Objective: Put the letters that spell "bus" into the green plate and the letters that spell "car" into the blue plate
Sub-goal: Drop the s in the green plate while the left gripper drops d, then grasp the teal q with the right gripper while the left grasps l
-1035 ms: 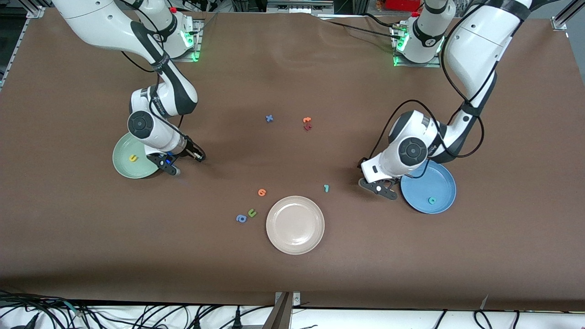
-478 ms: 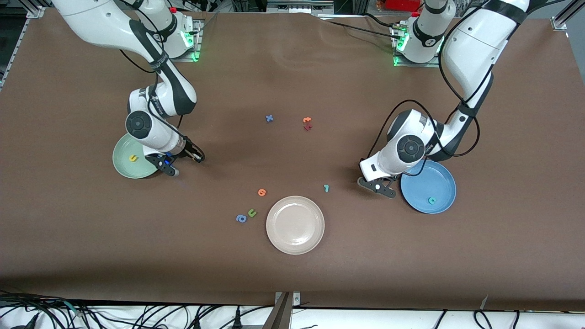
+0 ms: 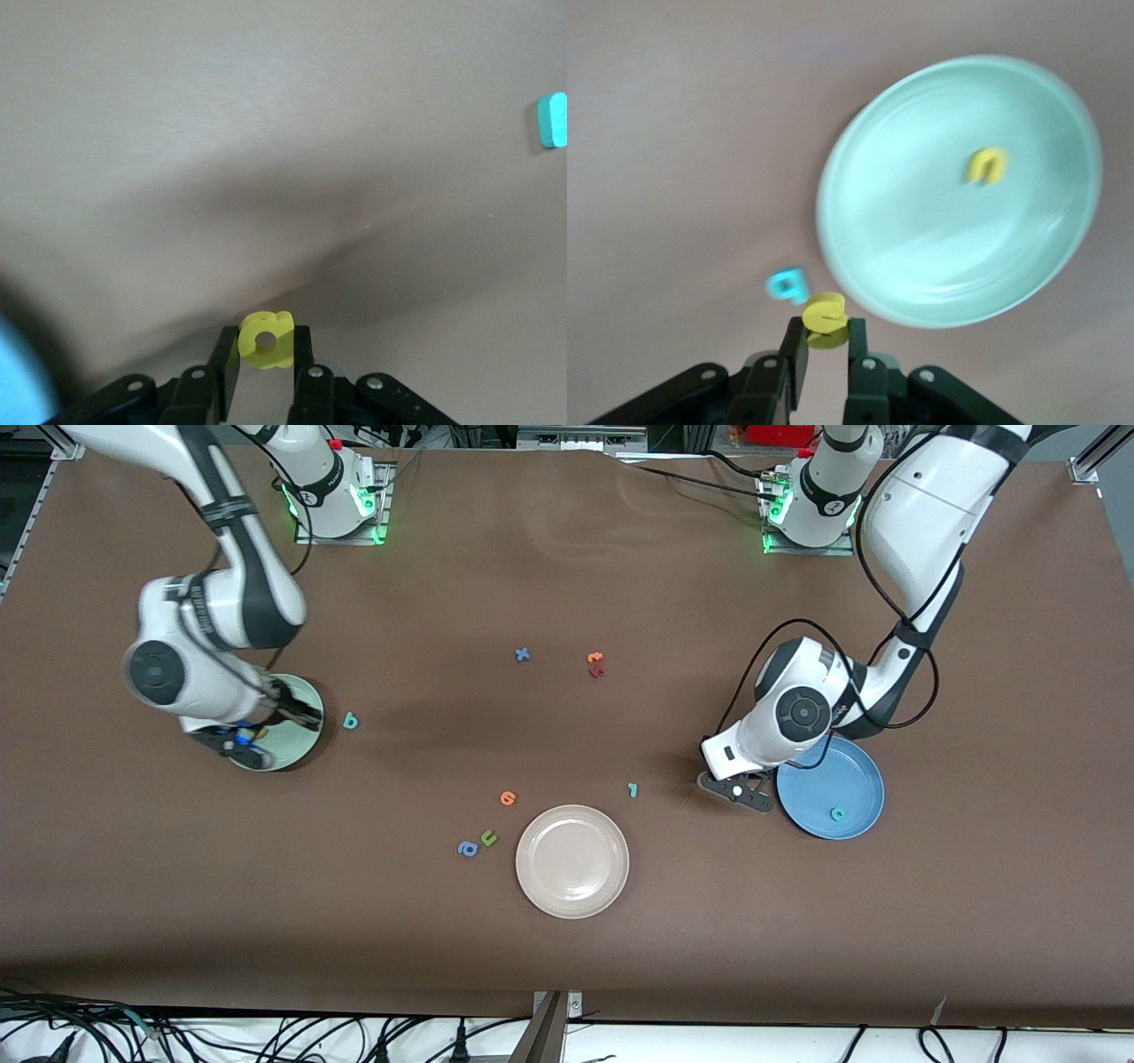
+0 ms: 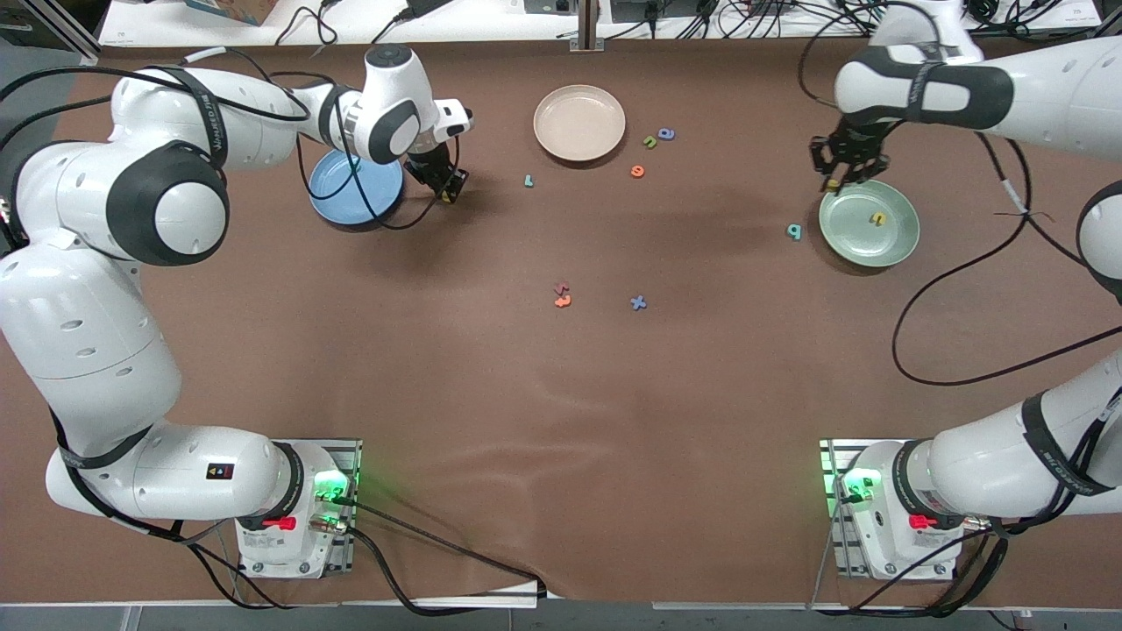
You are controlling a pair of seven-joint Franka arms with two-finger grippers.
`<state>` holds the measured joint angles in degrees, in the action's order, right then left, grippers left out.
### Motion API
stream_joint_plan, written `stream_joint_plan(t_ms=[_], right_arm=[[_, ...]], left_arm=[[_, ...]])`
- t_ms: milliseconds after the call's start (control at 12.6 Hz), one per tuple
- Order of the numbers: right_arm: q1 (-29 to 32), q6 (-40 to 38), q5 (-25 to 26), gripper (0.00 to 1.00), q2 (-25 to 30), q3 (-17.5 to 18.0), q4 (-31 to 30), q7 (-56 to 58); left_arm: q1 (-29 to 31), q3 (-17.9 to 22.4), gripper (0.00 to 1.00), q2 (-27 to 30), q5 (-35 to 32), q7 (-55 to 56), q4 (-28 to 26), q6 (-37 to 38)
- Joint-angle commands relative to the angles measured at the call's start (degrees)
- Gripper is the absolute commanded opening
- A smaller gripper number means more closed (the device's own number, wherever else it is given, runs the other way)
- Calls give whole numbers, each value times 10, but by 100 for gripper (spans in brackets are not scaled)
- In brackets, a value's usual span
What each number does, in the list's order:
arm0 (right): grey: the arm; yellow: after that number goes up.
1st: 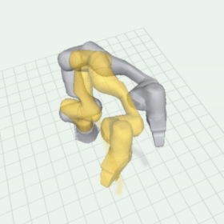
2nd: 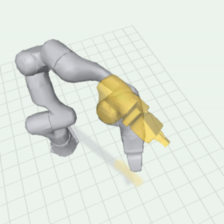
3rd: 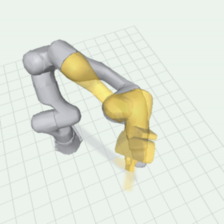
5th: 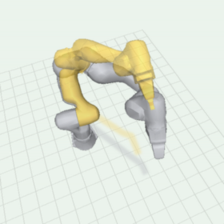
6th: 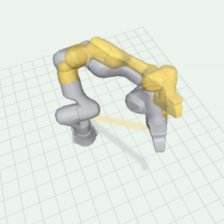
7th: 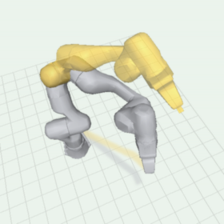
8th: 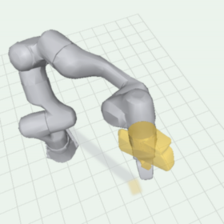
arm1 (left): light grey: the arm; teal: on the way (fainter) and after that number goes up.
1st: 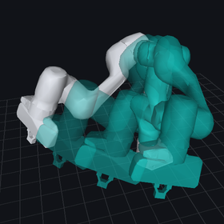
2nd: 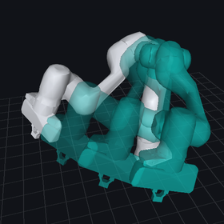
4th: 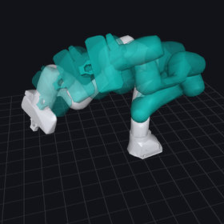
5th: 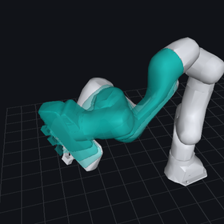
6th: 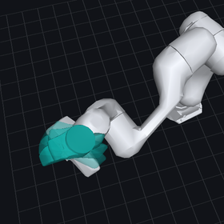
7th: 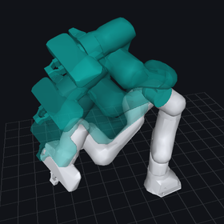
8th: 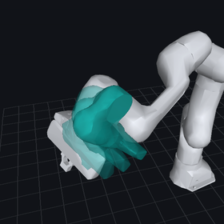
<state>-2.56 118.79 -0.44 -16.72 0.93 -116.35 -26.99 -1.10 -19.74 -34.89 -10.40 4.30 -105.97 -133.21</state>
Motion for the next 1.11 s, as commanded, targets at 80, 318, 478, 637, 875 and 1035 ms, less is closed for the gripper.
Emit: stream_joint_plan(t_ms=[80, 318, 478, 637, 875, 1035], right_arm=[[2, 31, -9, 9, -46, -61, -19, 128], [11, 70, -10, 10, -61, -60, -43, 132], [10, 71, -10, 62, -62, -60, -43, 132], [9, 62, -10, 99, -51, -57, -38, 126], [8, 33, -10, 99, -25, -17, -30, 59], [8, 42, -10, 99, -27, 23, -30, -20]], left_arm=[[66, -1, 14, 44, -21, -145, 37, 105], [135, 1, 37, 28, -22, -259, 38, 96], [131, -3, 100, 28, -16, -256, 39, 99], [130, -16, 100, 31, -11, -243, 39, 102], [129, -73, 100, 34, -10, -140, 38, 105], [108, -112, 100, 32, -15, -42, 39, 102]])
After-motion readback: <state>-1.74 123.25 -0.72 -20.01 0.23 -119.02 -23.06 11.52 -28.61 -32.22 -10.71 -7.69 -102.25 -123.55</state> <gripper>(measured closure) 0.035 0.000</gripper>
